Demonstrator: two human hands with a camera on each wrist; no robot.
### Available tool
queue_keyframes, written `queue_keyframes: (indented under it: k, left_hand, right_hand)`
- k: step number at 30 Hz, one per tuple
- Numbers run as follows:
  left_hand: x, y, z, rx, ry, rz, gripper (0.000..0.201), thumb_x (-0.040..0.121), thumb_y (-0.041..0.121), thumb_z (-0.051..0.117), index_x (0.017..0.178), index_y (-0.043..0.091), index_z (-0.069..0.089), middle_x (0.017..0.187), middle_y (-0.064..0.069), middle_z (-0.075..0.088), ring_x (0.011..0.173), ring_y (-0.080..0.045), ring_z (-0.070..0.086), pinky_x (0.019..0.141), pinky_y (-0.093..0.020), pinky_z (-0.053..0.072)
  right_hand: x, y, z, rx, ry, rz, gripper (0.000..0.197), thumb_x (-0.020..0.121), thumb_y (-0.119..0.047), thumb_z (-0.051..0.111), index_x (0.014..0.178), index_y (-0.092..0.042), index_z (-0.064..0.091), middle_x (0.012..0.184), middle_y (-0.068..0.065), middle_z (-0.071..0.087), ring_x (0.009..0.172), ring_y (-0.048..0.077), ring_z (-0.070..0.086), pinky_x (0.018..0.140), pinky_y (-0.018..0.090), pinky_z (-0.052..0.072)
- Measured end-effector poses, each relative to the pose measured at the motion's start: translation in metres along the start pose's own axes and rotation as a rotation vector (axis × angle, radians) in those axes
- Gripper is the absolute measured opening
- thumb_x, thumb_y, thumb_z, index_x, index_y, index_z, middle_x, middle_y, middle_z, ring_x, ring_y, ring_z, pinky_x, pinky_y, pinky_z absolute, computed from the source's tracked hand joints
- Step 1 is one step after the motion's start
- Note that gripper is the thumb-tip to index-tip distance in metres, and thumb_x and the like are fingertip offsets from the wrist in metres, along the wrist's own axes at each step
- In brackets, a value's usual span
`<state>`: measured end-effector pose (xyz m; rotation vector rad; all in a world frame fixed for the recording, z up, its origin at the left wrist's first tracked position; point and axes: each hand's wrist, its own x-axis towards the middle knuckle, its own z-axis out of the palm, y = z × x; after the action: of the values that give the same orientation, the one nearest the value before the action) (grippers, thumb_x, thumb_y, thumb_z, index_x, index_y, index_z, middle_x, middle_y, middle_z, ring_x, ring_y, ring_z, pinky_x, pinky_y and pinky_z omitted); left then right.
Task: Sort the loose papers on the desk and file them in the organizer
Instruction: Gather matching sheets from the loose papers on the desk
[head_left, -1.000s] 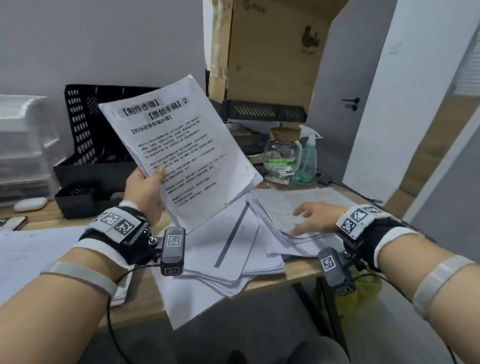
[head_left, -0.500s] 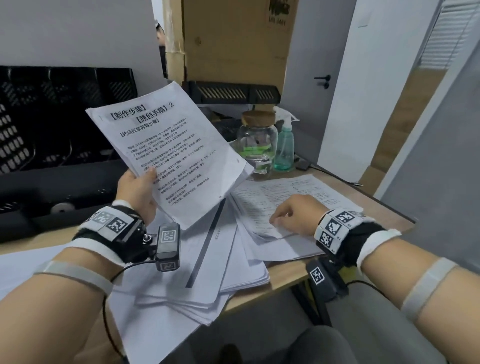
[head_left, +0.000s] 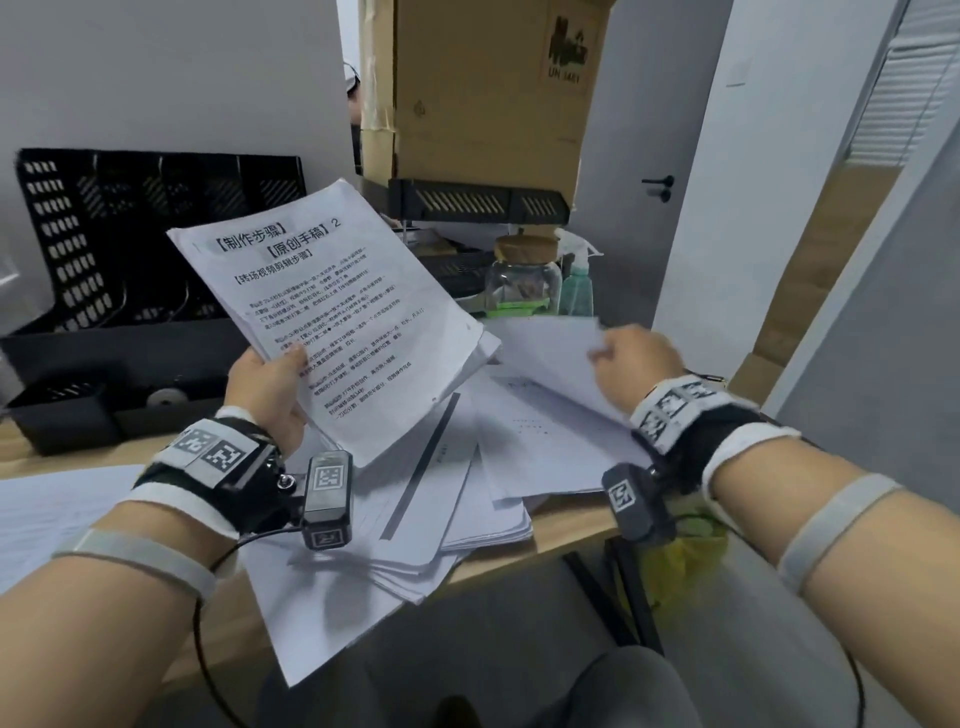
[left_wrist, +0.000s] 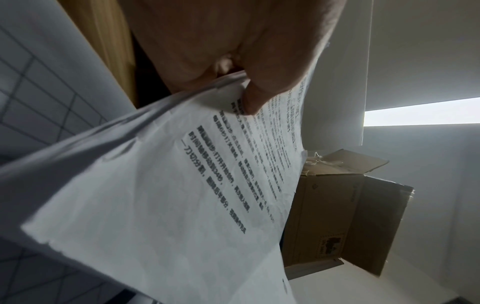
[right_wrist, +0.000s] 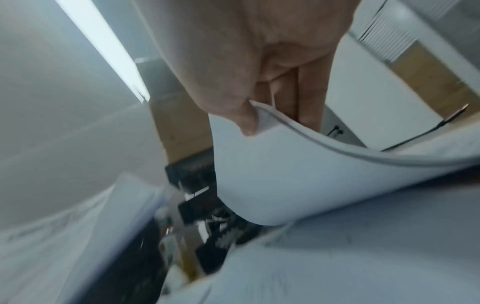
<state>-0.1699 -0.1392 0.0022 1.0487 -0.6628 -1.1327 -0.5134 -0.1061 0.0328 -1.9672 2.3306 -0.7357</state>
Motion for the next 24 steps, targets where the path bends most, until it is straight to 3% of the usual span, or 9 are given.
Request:
queue_keyframes:
  k: [2, 5, 8, 13, 15, 16, 18, 20, 24]
  left_hand:
    - [0.000, 0.001, -0.008, -0.001, 0.015, 0.005, 0.025, 0.105, 0.012, 0.054, 0.126, 0.020, 0.063, 0.124, -0.005, 0.074, 0.110, -0.031, 0.072, 0.096, -0.062, 0.056]
    - [0.002, 0.000, -0.018, -0.007, 0.034, -0.006, 0.029, 0.103, 0.014, 0.056, 0.130, 0.020, 0.063, 0.124, -0.006, 0.074, 0.111, -0.034, 0.072, 0.093, -0.065, 0.056]
    - [0.003, -0.002, -0.022, -0.012, 0.054, -0.012, 0.028, 0.102, 0.013, 0.056, 0.129, 0.019, 0.063, 0.123, -0.007, 0.075, 0.109, -0.036, 0.073, 0.090, -0.068, 0.055]
    - [-0.004, -0.001, -0.022, 0.009, 0.088, -0.002, 0.029, 0.103, 0.011, 0.055, 0.132, 0.017, 0.061, 0.124, -0.008, 0.073, 0.110, -0.036, 0.072, 0.090, -0.066, 0.056]
    - [-0.006, 0.003, -0.022, 0.039, 0.098, -0.013, 0.026, 0.103, 0.015, 0.057, 0.127, 0.021, 0.063, 0.121, -0.006, 0.074, 0.108, -0.036, 0.073, 0.089, -0.066, 0.056]
    - [-0.007, 0.005, -0.023, 0.049, 0.101, -0.017, 0.025, 0.103, 0.016, 0.057, 0.126, 0.022, 0.063, 0.120, -0.005, 0.075, 0.107, -0.035, 0.073, 0.088, -0.067, 0.056]
    - [-0.008, 0.007, -0.024, 0.055, 0.099, -0.013, 0.025, 0.103, 0.017, 0.056, 0.127, 0.022, 0.063, 0.120, -0.005, 0.075, 0.108, -0.035, 0.073, 0.088, -0.068, 0.056]
    - [-0.011, 0.008, -0.024, 0.052, 0.086, 0.001, 0.026, 0.104, 0.015, 0.055, 0.129, 0.021, 0.062, 0.121, -0.007, 0.074, 0.108, -0.035, 0.073, 0.090, -0.067, 0.056]
    - [-0.018, 0.012, -0.029, 0.075, 0.076, 0.040, 0.022, 0.105, 0.013, 0.054, 0.125, 0.015, 0.061, 0.125, -0.012, 0.072, 0.111, -0.036, 0.070, 0.097, -0.067, 0.053]
  right_hand:
    - [0.006, 0.013, -0.027, 0.083, 0.168, 0.032, 0.025, 0.097, -0.024, 0.056, 0.098, -0.005, 0.073, 0.107, 0.022, 0.072, 0.099, 0.040, 0.066, 0.082, 0.037, 0.050]
    - [0.004, 0.025, -0.047, 0.169, 0.306, 0.000, 0.039, 0.095, -0.036, 0.062, 0.068, -0.009, 0.063, 0.079, 0.018, 0.068, 0.080, 0.036, 0.062, 0.067, 0.031, 0.039]
    - [-0.007, 0.027, -0.040, 0.101, 0.186, -0.030, 0.054, 0.092, -0.046, 0.064, 0.054, -0.009, 0.053, 0.056, 0.008, 0.053, 0.061, 0.030, 0.054, 0.051, 0.031, 0.031]
    - [-0.021, 0.025, -0.011, -0.110, -0.114, -0.063, 0.059, 0.091, -0.057, 0.058, 0.053, -0.013, 0.047, 0.053, 0.006, 0.049, 0.052, 0.023, 0.049, 0.050, 0.031, 0.032]
    - [-0.028, 0.019, -0.002, -0.174, -0.280, -0.140, 0.044, 0.090, -0.058, 0.059, 0.074, -0.018, 0.064, 0.074, 0.005, 0.063, 0.066, 0.019, 0.056, 0.059, 0.031, 0.041]
    - [-0.033, 0.014, 0.002, -0.172, -0.378, -0.198, 0.038, 0.088, -0.056, 0.063, 0.102, -0.021, 0.070, 0.099, 0.004, 0.070, 0.085, 0.019, 0.062, 0.073, 0.032, 0.048]
    - [-0.046, 0.001, 0.010, -0.173, -0.520, -0.366, 0.068, 0.083, -0.053, 0.072, 0.142, -0.029, 0.050, 0.138, -0.001, 0.058, 0.122, 0.020, 0.056, 0.102, 0.036, 0.046]
    - [-0.056, -0.016, 0.018, -0.175, -0.576, -0.508, 0.084, 0.078, -0.054, 0.076, 0.150, -0.032, 0.039, 0.147, -0.002, 0.049, 0.133, 0.020, 0.048, 0.111, 0.036, 0.039]
    - [-0.068, -0.048, 0.031, -0.179, -0.664, -0.655, 0.087, 0.081, -0.054, 0.075, 0.154, -0.031, 0.035, 0.161, -0.003, 0.033, 0.147, 0.019, 0.033, 0.118, 0.035, 0.029]
